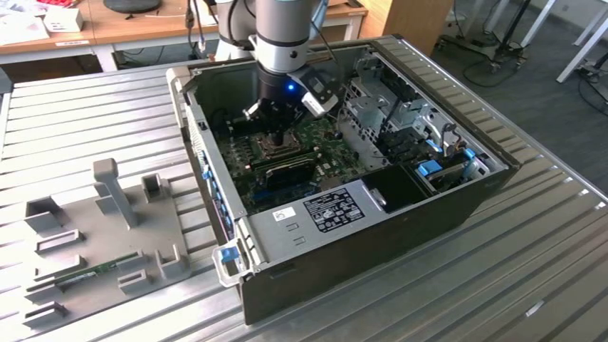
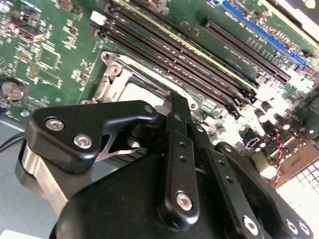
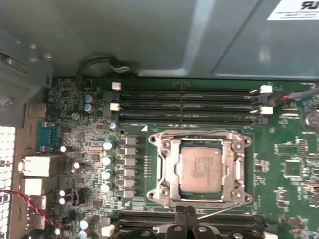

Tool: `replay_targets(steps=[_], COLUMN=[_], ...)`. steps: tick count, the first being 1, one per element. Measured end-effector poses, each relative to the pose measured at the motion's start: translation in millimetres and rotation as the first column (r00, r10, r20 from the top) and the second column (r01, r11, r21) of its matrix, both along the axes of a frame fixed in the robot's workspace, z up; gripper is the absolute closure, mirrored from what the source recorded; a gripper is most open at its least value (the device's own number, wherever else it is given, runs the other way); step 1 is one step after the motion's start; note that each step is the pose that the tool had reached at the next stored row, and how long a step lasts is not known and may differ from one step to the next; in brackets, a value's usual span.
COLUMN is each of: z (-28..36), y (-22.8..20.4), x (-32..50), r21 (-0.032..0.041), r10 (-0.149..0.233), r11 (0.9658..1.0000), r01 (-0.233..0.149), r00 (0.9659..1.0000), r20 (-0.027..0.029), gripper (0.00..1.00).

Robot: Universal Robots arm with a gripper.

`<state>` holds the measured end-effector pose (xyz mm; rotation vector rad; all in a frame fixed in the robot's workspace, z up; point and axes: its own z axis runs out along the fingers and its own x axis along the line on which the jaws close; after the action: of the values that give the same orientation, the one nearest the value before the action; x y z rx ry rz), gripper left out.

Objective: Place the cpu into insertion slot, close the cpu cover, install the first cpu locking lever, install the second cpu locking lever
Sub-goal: 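Install the second cpu locking lever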

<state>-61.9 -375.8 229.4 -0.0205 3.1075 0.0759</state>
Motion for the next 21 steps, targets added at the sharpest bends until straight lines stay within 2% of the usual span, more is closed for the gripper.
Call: replay_targets(steps=[5, 11, 21], z=[-2.6, -3.9, -15.6], y=[0.7, 0.9, 0.8], x=[-5.8, -7.1, -17.2], r21=[-0.0002, 0.0, -0.0007], r10=[-0.006, -0.006, -0.006], r11=[1.0, 1.0, 1.0], r01=[0.006, 0.006, 0.006], r00=[1.0, 1.0, 1.0], r20=[-0.0002, 0.0003, -0.0001], gripper=[0.9, 0.9, 0.9])
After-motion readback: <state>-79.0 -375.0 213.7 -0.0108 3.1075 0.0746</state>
